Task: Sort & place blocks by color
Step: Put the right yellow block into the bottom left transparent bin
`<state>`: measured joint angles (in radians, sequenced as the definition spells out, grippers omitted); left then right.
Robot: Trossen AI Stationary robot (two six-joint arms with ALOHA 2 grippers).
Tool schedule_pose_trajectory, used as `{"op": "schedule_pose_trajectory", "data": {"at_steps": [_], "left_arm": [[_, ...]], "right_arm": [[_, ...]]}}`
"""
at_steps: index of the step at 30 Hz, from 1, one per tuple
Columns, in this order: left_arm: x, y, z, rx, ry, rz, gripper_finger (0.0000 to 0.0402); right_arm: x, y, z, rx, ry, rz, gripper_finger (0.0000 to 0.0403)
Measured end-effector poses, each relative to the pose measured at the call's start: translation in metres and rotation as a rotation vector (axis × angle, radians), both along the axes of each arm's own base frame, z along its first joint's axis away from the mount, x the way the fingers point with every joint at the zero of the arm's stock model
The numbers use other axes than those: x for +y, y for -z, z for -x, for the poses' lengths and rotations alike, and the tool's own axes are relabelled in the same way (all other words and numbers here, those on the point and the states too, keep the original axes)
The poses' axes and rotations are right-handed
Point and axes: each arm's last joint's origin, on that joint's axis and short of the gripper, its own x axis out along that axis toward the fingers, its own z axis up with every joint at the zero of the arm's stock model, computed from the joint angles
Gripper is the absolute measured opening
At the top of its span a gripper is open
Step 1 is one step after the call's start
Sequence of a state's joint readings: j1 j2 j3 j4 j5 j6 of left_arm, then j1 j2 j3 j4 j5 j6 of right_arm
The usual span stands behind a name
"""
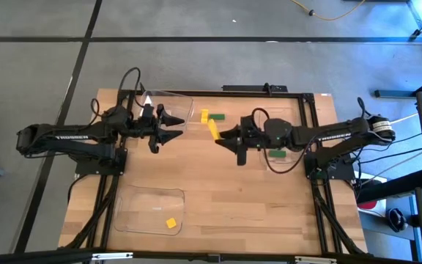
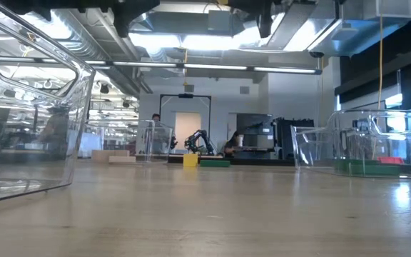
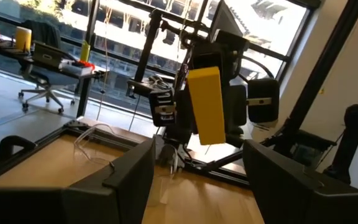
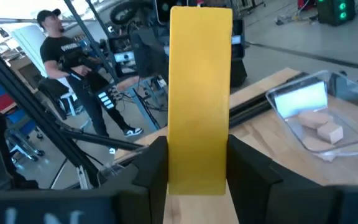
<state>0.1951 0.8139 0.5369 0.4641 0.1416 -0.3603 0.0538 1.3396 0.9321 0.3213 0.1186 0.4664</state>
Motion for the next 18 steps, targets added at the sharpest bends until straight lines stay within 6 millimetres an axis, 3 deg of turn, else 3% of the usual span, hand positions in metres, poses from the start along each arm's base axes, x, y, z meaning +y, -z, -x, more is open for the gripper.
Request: {"op": "schedule_pose_trajectory", "data": {"at_steps": [18], "left_arm": [[0.0,-0.0002,0.0,-0.002,-0.001,0.005,0.0234]], "right_arm": [[-0.0002,-0.0012,-0.0001,-0.006,0.001,0.004,0.0128]]}}
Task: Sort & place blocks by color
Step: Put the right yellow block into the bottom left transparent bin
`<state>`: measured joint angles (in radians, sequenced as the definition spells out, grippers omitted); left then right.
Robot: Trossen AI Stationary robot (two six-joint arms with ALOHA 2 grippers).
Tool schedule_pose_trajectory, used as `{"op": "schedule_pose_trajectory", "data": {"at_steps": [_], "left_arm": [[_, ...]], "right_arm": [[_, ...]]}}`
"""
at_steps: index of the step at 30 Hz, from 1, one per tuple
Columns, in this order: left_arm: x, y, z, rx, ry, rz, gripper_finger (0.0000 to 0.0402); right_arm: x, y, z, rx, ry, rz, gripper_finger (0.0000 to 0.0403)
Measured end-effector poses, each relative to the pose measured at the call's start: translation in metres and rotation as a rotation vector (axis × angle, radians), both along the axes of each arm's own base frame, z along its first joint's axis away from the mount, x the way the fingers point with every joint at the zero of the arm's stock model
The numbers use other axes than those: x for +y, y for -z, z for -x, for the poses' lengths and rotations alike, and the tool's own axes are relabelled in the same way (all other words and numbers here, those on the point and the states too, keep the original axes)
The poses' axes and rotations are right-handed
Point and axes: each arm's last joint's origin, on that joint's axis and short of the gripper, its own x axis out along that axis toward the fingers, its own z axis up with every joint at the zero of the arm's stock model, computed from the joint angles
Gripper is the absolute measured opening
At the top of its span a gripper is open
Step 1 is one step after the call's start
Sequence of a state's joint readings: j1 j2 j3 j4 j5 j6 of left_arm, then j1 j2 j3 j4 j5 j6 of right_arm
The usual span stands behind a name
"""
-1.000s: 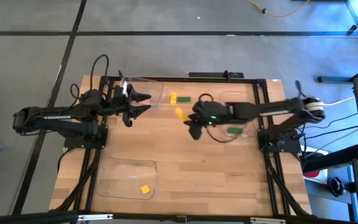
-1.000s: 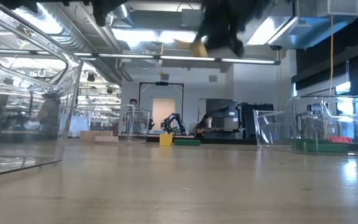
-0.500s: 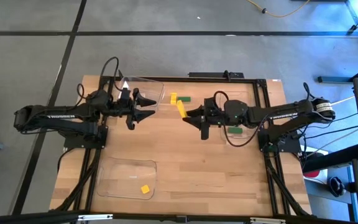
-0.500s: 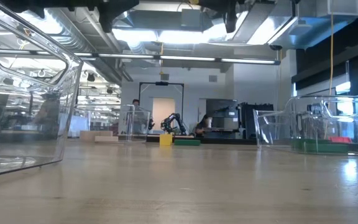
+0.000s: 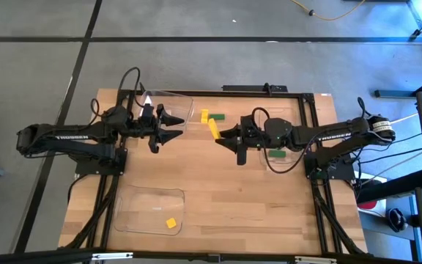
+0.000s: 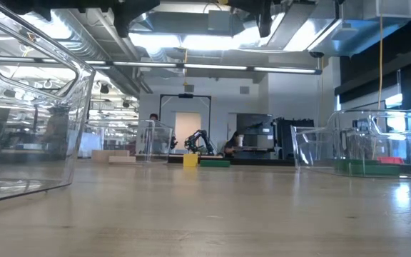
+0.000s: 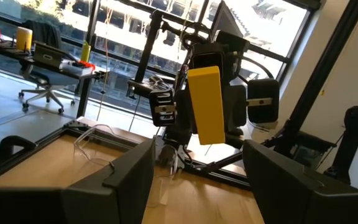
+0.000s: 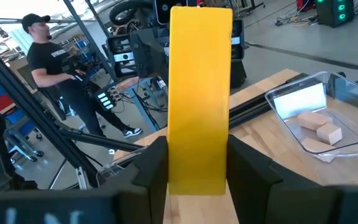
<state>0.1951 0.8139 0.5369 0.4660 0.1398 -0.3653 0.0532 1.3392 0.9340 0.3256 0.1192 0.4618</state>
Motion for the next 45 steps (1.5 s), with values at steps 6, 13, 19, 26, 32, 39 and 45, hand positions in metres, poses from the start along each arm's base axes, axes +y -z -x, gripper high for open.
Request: {"op": "schedule_pose_trajectory", "data": {"at_steps": [6,13,19,26,32,39,45], "left_arm": [[0.0,0.0,0.0,0.0,-0.001,0.0,0.0234],[0.0,0.001,-0.001,0.002,0.007,0.035,0.0234],[-0.003,0.004,-0.021,0.022,0.046,0.07,0.0234],[-0.007,-0.002,-0.064,0.081,0.078,-0.061,0.0234],[-0.005,-0.02,-0.091,0.058,0.105,-0.092,0.0234],[-0.003,-0.035,-0.109,0.01,0.121,-0.098,0.0234],[-0.003,-0.035,-0.115,0.013,0.122,-0.094,0.0232]], "right_arm": [[0.0,0.0,0.0,0.0,0.0,0.0,0.0128],[0.0,0.0,0.0,0.0,0.0,0.0,0.0128],[0.0,-0.001,0.0,-0.011,0.0,0.0,0.0128],[0.001,-0.002,0.0,-0.017,-0.031,0.009,0.0128],[0.001,-0.002,0.0,-0.019,-0.036,0.029,0.0128],[0.001,-0.003,0.0,-0.022,-0.046,0.052,0.0128],[0.001,-0.004,0.0,-0.032,-0.046,0.071,0.0128]]}}
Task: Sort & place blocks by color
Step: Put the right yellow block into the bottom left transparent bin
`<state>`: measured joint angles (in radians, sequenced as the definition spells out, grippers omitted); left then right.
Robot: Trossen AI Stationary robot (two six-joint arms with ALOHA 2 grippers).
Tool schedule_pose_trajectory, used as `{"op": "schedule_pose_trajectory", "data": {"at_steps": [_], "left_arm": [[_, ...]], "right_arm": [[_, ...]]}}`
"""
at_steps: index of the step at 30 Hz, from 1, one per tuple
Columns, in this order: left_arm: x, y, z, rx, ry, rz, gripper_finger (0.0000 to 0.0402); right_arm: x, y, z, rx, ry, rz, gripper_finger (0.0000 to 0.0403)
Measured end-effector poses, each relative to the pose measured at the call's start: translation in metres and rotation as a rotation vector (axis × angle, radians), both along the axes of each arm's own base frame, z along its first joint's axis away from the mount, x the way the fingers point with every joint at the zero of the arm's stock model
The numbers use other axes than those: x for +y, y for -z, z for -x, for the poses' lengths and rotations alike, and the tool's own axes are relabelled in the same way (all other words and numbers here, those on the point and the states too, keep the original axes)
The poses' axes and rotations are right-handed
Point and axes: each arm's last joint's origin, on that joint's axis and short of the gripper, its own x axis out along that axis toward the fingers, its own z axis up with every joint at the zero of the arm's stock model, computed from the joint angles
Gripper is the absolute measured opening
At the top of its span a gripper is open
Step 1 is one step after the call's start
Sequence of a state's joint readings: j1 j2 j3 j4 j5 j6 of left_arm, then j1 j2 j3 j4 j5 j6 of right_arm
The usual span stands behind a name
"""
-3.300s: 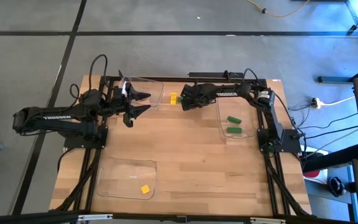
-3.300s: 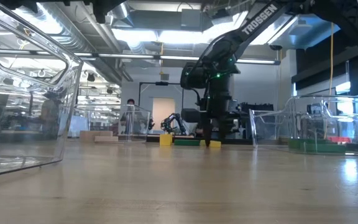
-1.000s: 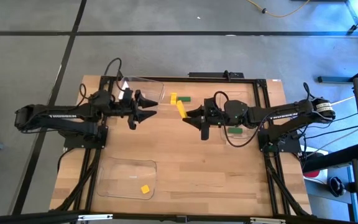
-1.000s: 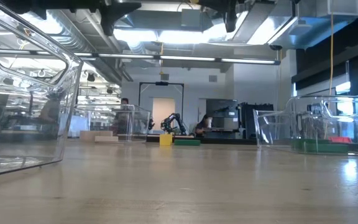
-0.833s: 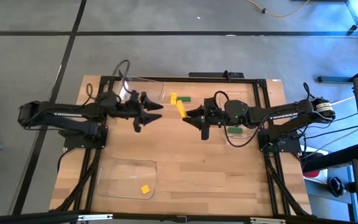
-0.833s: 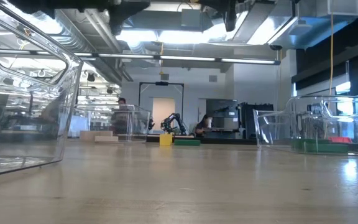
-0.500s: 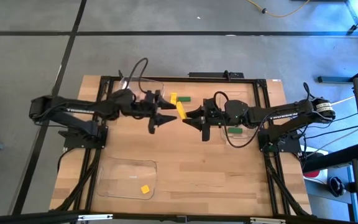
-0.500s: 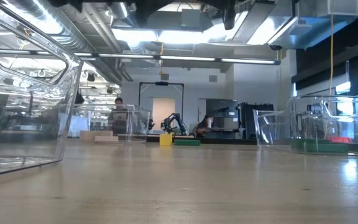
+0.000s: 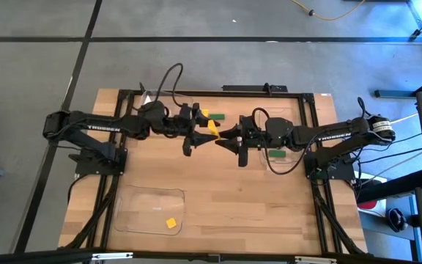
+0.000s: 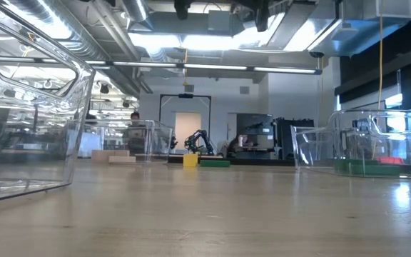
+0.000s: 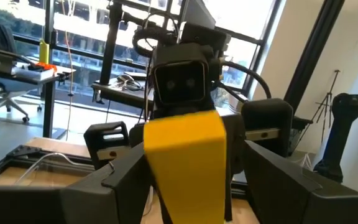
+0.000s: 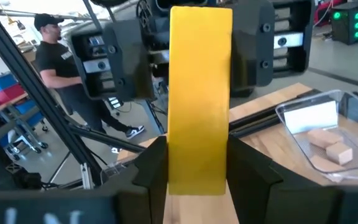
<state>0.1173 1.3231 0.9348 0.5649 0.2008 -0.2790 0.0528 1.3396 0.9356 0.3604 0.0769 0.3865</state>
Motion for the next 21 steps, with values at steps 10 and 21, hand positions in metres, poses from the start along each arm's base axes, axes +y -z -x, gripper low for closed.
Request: {"op": "schedule_pose_trajectory", "data": {"at_steps": [10,21], "left_arm": [[0.007,-0.003,0.004,-0.003,-0.006,0.04,0.0119],[0.018,-0.012,0.022,0.035,-0.013,0.0,0.0119]], "right_arm": [[0.0,-0.002,0.0,-0.017,0.005,0.022,0.0128],[0.0,-0.005,0.006,-0.003,0.001,0.05,0.0239]]}}
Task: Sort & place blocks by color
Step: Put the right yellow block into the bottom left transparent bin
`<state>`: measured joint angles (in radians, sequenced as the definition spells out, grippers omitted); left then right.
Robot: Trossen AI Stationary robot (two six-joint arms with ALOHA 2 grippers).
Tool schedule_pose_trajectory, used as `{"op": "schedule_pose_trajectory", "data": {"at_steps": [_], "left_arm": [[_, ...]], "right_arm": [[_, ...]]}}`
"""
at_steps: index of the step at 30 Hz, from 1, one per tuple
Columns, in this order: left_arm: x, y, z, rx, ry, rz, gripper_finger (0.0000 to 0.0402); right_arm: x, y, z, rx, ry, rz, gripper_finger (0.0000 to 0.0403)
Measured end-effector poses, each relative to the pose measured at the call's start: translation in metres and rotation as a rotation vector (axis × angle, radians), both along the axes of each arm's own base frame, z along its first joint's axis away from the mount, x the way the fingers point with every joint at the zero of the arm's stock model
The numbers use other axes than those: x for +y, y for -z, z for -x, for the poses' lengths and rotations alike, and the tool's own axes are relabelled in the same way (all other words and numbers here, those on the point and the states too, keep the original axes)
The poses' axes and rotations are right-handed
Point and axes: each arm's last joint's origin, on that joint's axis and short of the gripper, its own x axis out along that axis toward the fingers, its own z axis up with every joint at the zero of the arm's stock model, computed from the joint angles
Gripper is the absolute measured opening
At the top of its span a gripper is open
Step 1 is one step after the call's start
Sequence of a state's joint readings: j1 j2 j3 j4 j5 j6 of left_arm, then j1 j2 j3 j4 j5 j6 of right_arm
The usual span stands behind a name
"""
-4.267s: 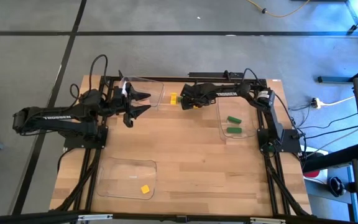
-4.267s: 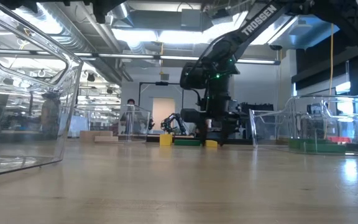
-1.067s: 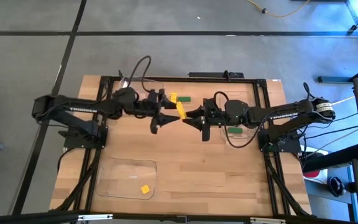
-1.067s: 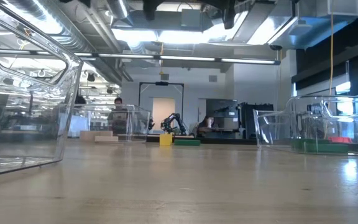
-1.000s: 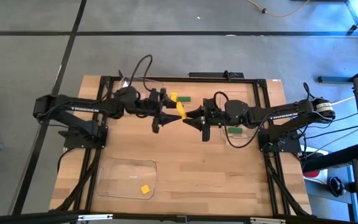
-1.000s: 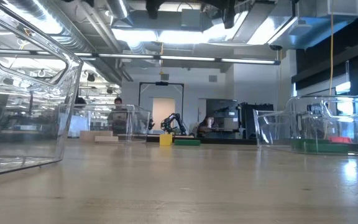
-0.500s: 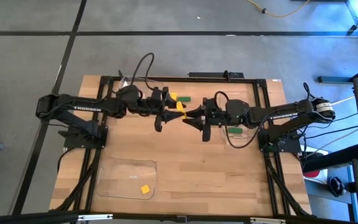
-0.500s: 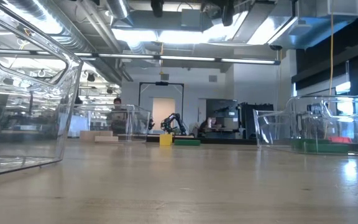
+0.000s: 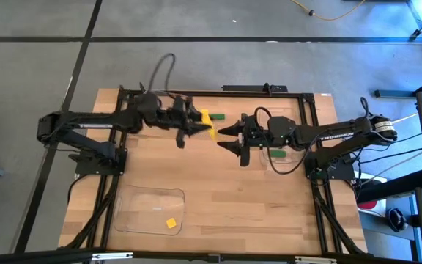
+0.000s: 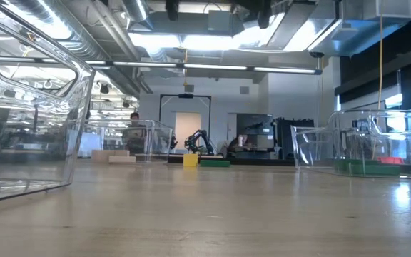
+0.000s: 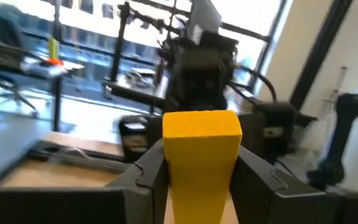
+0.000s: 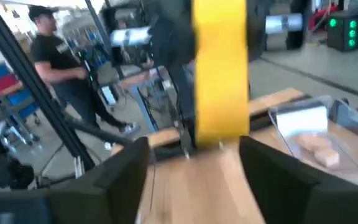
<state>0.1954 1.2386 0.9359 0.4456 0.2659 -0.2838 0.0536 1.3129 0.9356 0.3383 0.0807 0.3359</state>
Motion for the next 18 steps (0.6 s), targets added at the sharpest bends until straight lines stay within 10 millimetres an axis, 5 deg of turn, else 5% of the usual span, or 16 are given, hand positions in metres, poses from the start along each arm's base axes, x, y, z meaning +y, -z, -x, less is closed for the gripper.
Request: {"op": "schedule_pose_trajectory", "data": {"at_steps": [4,10,18], "left_arm": [[0.004,-0.011,0.026,0.05,-0.036,-0.029,0.0119],[-0.003,-0.023,0.068,0.046,-0.074,-0.062,0.0119],[-0.029,0.01,0.101,0.032,-0.14,0.009,0.0119]], "right_arm": [[-0.002,-0.006,0.012,0.038,0.019,0.004,0.029],[-0.009,-0.019,0.035,0.055,0.076,0.013,0.0298],[-0.01,-0.023,0.049,0.103,0.084,0.044,0.03]]}}
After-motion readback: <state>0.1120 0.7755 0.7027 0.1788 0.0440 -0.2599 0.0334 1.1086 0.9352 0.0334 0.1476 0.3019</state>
